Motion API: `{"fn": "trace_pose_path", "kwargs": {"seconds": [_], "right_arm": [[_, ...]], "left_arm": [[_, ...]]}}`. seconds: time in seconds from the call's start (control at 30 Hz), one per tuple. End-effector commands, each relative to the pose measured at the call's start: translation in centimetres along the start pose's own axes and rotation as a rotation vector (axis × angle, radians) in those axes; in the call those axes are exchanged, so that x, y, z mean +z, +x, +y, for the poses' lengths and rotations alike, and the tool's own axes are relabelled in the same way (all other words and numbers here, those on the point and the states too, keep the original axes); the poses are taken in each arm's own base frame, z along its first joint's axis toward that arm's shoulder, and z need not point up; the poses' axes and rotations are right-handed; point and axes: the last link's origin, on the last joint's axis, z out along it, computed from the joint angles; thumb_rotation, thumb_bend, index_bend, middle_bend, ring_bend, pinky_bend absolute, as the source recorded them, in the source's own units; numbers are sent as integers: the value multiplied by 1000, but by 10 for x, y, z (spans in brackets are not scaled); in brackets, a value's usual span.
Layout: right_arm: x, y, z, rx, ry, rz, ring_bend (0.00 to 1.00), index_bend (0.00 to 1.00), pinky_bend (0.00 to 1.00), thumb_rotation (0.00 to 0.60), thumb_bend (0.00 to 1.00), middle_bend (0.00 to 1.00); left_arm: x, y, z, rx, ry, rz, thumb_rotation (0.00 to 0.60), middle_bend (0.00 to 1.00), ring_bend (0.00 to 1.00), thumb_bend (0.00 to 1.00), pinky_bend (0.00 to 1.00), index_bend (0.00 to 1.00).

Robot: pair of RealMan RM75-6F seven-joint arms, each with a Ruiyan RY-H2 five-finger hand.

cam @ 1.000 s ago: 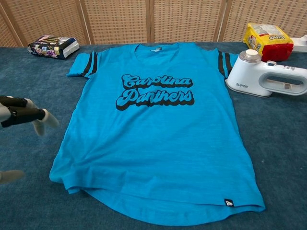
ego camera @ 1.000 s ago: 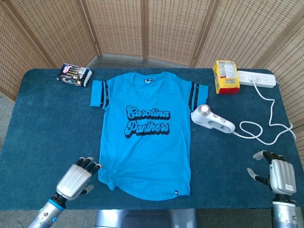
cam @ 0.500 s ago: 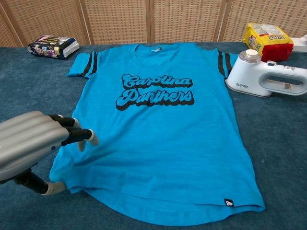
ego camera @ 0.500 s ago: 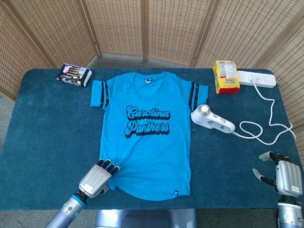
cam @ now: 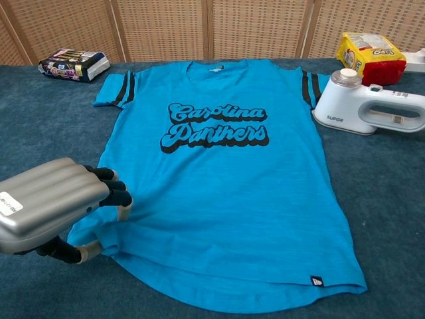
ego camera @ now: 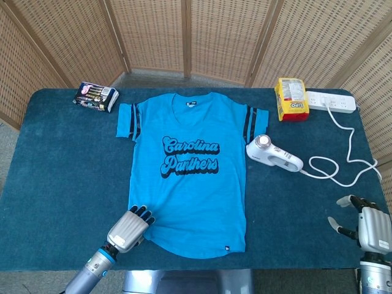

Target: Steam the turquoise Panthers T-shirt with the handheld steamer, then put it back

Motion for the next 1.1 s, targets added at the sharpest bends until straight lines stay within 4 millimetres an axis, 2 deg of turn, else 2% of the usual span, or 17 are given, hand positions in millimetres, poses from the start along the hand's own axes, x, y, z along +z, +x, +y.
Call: {"fn": "trace_pose_path", "kwargs": {"seconds": [0.03,0.2,0.33,0.67,0.93,1.1], "right_arm": [[0,1,0,0,-1,2,427,460,374,594,226,475],[0,1,-1,0,0,2,427,460,374,591,227,475],[1,1,-3,-2,5,-1,427,460,374,590,226,475],[5,-2,-15,6,39,-21,427,460,375,591,226,475],[22,-4,-48,13,145,-53,428,460,392,592,232,475],[34,-8,-75,35,219,-83,426,453,392,590,233,469]], "left_arm": [[2,1,0,7,-1,-9,453,398,342,420,484,524],[6,2,0,0,7,-15,526,443,400,487,556,586],[8,4,1,-26,9,-15,581,464,425,497,595,613],[3,9,-4,-40,7,20,600,505,450,497,622,660],[-1,8,-6,-43,5,27,599,506,450,491,613,660],[0,8,-5,-47,6,20,600,506,451,489,598,659]]}}
